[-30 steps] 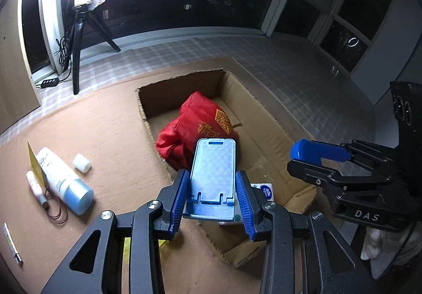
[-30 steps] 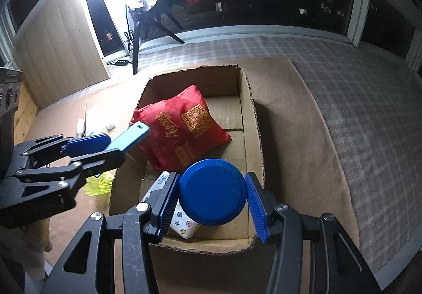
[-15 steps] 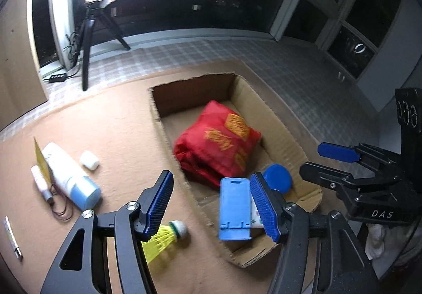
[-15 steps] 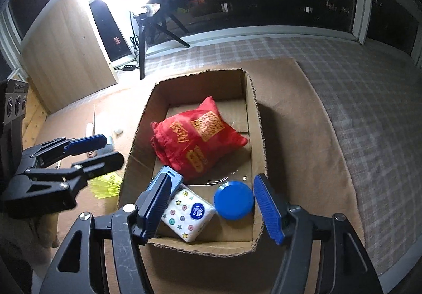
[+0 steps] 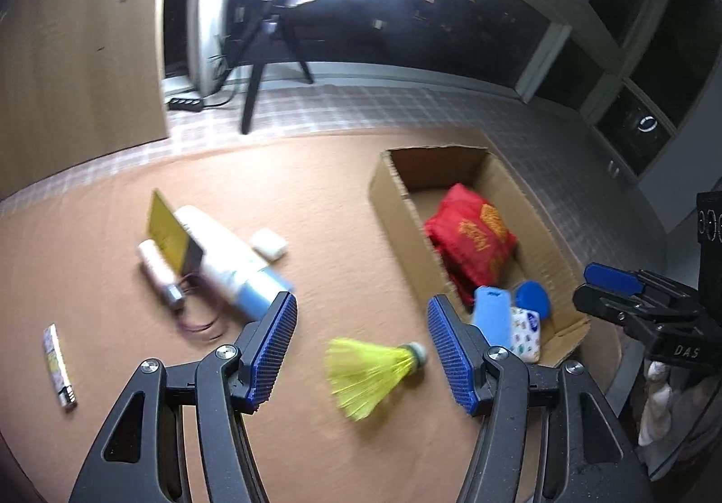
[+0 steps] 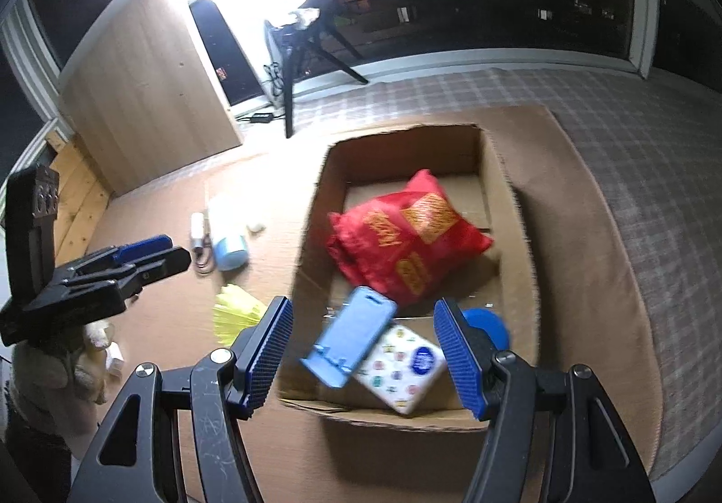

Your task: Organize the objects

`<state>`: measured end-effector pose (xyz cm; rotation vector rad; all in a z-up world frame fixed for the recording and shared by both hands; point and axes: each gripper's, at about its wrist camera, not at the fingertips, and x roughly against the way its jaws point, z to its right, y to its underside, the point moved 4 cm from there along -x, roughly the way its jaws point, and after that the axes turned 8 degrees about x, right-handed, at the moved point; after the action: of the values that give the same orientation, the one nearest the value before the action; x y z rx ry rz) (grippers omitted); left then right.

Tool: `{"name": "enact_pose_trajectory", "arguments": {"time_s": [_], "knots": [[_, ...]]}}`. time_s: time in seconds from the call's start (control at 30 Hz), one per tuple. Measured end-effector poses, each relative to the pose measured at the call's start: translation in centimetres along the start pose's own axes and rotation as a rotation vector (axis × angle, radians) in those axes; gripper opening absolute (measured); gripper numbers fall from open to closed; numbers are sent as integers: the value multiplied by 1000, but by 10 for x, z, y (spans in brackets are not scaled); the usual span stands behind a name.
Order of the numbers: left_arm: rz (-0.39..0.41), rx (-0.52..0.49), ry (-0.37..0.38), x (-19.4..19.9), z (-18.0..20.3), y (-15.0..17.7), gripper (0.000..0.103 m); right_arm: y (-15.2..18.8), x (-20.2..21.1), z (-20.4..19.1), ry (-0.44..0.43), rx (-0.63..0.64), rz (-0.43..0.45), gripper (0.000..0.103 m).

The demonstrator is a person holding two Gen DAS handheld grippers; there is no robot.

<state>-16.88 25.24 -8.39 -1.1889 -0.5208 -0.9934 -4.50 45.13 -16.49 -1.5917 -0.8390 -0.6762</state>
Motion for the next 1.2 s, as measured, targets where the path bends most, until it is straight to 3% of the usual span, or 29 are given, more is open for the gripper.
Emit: {"name": "enact_pose_trajectory", "arguments": {"time_s": [0.27, 0.5, 0.73, 0.87, 1.2], "knots": [[-74, 29, 44, -3, -32, 34, 62, 3, -5, -36, -10, -5, -4, 61], [-149, 1, 107, -24, -23, 59, 55, 19, -5, -49, 2, -30, -19, 61], [-201, -36, 151, -46, -6, 62, 32, 35, -3, -50, 15, -71, -33, 61], [-227, -45, 165, -54, -1, 65, 4, 40, -4, -50, 23, -79, -41, 61], [-210, -20, 145, -35, -28, 67, 2, 33, -19, -71, -18, -46, -62, 61]]}}
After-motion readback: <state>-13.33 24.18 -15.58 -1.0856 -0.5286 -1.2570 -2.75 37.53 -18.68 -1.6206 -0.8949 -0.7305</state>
